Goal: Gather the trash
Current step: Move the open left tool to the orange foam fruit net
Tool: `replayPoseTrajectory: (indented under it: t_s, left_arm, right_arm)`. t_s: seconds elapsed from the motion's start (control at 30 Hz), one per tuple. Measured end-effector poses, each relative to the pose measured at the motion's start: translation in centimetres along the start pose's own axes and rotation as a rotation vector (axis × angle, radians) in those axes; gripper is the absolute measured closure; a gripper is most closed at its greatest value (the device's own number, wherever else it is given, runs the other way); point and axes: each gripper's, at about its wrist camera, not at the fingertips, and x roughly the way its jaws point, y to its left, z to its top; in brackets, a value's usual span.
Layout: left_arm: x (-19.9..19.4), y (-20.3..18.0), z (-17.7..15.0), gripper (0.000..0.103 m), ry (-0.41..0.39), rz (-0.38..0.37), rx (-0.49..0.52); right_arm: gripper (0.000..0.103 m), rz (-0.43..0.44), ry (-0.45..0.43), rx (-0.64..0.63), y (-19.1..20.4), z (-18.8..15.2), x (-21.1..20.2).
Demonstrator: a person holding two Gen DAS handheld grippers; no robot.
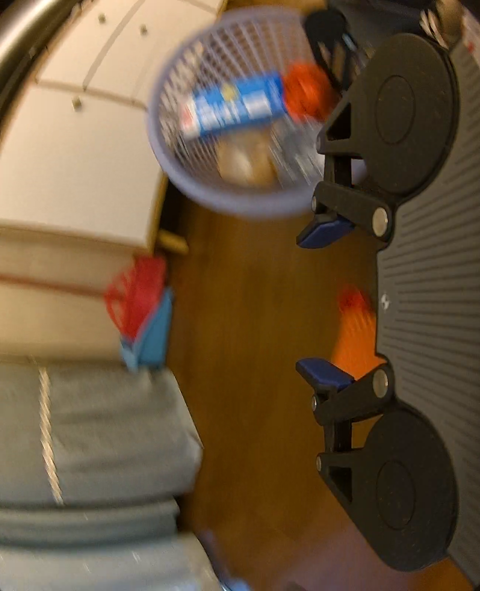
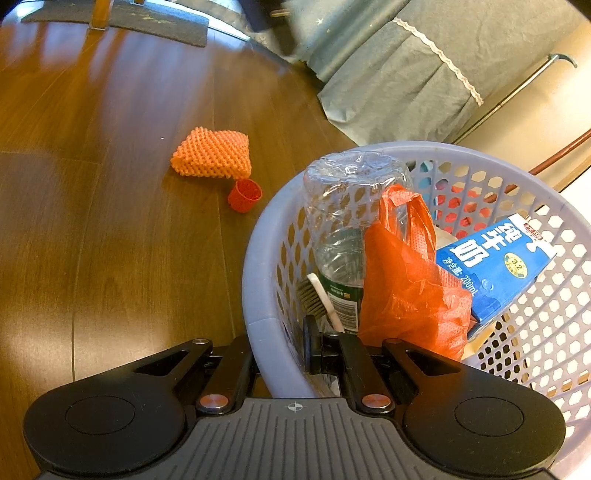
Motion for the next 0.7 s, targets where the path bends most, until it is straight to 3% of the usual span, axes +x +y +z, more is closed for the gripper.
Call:
replayPoseTrajectory:
  t_s: [0.23,0.7]
  left_arm:
    - [0.0,4.8,-3.6,0.041,0.067,0.101,-0.023]
    - [2.9,4.1,-6.4,0.038,0.173,0.090,0.018]
  right_arm:
    - [0.099,0.000,0.000,0.005,0.0,0.0,0.1]
    - [0.099,-0.001,0.001,0.005,0.0,0.2,0.0]
